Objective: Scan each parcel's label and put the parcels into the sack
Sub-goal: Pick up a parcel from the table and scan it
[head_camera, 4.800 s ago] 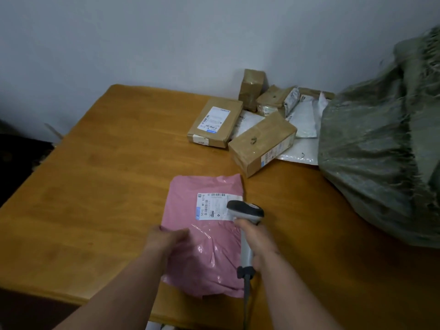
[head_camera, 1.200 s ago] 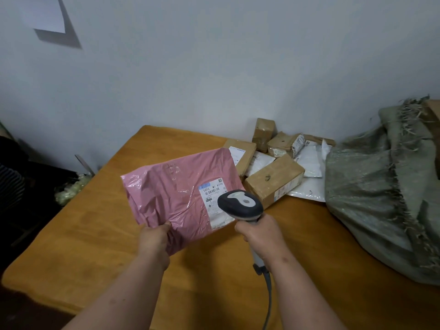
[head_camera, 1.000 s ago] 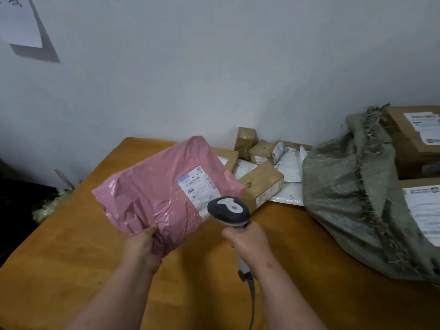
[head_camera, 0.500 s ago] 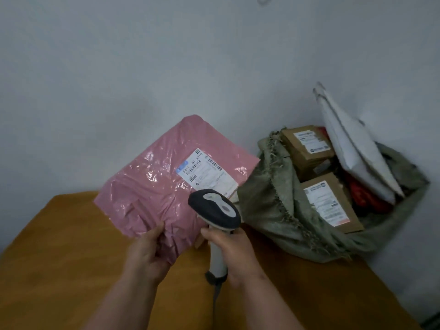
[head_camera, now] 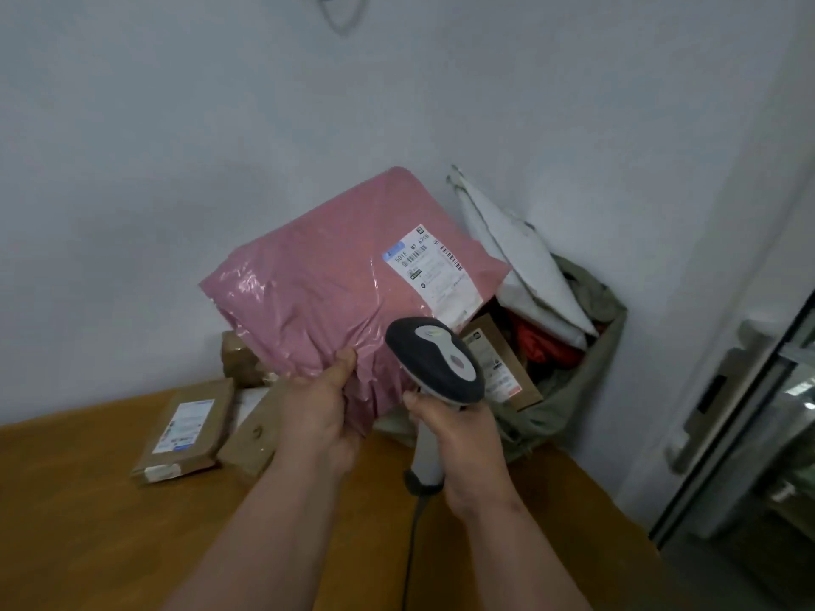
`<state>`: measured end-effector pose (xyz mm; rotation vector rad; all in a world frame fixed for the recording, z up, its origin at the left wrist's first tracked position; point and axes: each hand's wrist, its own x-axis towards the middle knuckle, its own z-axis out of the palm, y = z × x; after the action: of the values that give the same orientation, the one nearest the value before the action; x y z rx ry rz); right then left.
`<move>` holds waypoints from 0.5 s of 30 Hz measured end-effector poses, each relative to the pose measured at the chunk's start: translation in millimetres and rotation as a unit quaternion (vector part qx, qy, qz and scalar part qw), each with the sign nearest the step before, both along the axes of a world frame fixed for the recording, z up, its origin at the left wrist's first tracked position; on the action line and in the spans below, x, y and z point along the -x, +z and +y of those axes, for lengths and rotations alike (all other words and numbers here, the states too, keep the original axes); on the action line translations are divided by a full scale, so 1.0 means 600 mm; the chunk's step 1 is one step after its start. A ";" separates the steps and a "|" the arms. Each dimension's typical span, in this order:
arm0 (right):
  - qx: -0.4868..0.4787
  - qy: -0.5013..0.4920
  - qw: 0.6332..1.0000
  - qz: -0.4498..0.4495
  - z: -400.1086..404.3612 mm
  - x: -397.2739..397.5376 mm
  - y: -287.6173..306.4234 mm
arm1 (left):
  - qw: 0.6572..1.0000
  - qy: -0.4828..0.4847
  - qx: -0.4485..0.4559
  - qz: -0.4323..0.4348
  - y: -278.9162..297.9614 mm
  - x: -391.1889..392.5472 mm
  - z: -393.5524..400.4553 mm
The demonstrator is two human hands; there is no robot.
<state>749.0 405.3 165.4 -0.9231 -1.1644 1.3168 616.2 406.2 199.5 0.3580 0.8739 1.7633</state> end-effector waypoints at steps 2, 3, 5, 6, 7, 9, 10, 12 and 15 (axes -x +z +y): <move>-0.012 -0.034 0.999 0.025 0.029 -0.037 0.019 | 0.999 -0.007 -0.032 0.042 0.029 -0.045 0.026; -0.011 -0.051 0.998 0.039 0.047 -0.056 0.028 | 0.996 -0.008 -0.052 0.068 0.045 -0.071 0.041; -0.003 -0.075 0.995 0.063 0.087 -0.096 0.050 | 0.988 -0.003 -0.091 0.128 0.074 -0.126 0.075; 0.001 -0.086 0.993 0.075 0.110 -0.119 0.060 | 0.980 0.000 -0.106 0.166 0.086 -0.156 0.094; 0.002 -0.096 0.992 0.087 0.137 -0.145 0.070 | 0.971 0.006 -0.117 0.207 0.095 -0.187 0.116; 0.015 -0.102 0.989 0.104 0.195 -0.204 0.087 | 0.949 0.015 -0.130 0.287 0.108 -0.248 0.158; 0.026 -0.096 0.990 0.105 0.225 -0.235 0.096 | 0.937 0.014 -0.133 0.321 0.113 -0.278 0.180; 0.061 -0.078 0.991 0.092 0.291 -0.299 0.111 | 0.914 -0.004 -0.128 0.386 0.118 -0.335 0.227; 0.133 -0.042 0.988 0.061 0.382 -0.375 0.126 | 0.883 -0.030 -0.090 0.460 0.114 -0.403 0.303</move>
<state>973.9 634.7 241.0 -1.0548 -0.8594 1.4625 858.0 587.8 267.6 1.4064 1.3203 1.5861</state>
